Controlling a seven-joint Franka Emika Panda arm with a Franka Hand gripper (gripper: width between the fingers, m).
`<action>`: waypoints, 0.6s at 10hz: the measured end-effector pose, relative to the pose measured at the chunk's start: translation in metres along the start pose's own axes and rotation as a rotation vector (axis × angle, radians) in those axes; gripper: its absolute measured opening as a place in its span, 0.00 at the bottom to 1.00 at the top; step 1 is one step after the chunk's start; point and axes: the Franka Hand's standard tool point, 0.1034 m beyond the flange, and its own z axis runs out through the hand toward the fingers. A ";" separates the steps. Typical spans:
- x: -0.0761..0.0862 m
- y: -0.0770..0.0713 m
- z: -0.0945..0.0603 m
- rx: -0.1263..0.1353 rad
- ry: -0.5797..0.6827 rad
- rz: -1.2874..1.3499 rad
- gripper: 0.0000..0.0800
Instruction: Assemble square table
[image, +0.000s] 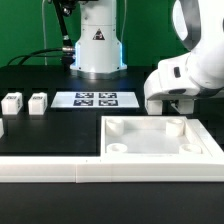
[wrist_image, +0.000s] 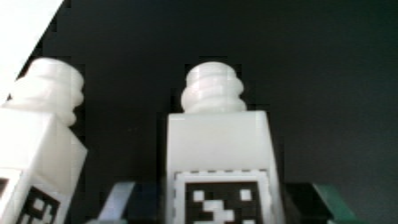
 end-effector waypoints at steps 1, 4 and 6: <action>0.000 0.000 0.000 0.000 0.000 0.000 0.36; 0.000 0.001 -0.003 0.002 -0.001 -0.005 0.36; -0.011 0.007 -0.042 0.020 0.005 -0.013 0.36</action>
Offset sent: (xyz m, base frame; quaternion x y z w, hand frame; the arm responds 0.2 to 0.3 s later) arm 0.0000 0.0000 0.0000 0.0000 0.0000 0.0000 1.0000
